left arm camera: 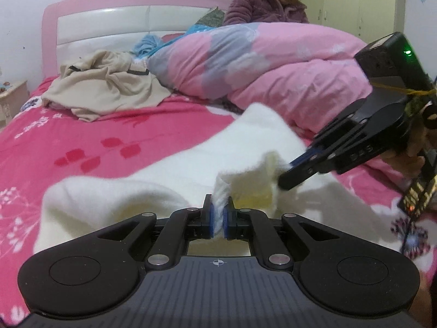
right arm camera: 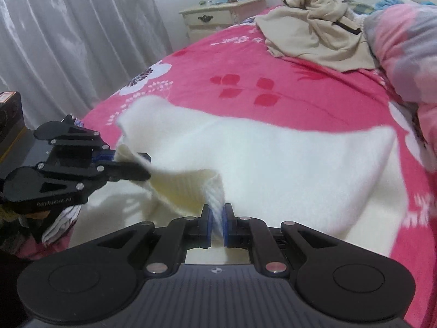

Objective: Fold clothes
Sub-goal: 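Lift the sweater end with both grippers and fold it over the body, then open both grippers and release the folded end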

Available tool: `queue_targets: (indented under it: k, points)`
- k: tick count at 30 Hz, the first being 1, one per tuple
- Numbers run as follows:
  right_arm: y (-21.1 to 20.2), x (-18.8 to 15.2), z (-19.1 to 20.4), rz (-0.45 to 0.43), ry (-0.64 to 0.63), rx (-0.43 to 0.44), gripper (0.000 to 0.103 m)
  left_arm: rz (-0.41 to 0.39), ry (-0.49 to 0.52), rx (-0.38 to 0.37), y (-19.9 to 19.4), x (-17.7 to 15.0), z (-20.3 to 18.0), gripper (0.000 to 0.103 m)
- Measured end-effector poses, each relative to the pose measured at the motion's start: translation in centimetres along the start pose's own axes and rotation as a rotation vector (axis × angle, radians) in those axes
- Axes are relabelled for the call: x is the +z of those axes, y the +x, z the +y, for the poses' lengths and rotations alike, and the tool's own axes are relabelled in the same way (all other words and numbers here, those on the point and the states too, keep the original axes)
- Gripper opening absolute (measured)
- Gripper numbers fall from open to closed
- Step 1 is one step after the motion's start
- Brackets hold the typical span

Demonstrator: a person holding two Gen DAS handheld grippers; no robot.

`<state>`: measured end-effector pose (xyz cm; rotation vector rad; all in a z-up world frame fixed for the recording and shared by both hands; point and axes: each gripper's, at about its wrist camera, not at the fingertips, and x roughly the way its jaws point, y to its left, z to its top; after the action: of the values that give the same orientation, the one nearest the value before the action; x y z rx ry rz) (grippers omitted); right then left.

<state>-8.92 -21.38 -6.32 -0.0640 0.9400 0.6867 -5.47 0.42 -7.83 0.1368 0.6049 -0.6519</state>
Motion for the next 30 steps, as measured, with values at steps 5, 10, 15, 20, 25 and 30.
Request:
queue_targets:
  k: [5, 10, 15, 20, 25, 30]
  points:
    - [-1.9, -3.8, 2.7, -0.063, -0.004, 0.006, 0.009, 0.054, 0.075, -0.012, -1.4, -2.0, -1.5, 0.004]
    - [-2.2, -7.2, 4.6, -0.058, 0.008, 0.04, 0.008, 0.096, 0.124, -0.042, -3.1, -4.1, -3.3, 0.004]
    - [-2.2, -10.0, 5.8, -0.006, -0.021, 0.059, 0.008, 0.155, 0.154, -0.096, -3.8, -6.2, -4.9, 0.004]
    - [-2.9, -11.5, 6.0, 0.011, -0.028, 0.07, 0.008, 0.183, 0.141, -0.133, -4.3, -6.9, -5.5, 0.004]
    - [-4.0, -12.2, 6.5, 0.012, -0.051, 0.08, 0.008, 0.203, 0.141, -0.162, -4.5, -7.2, -5.7, 0.004]
    - [-4.4, -13.0, 7.1, 0.033, -0.08, 0.093, 0.008, 0.225, 0.147, -0.191, -4.7, -7.5, -6.0, 0.004]
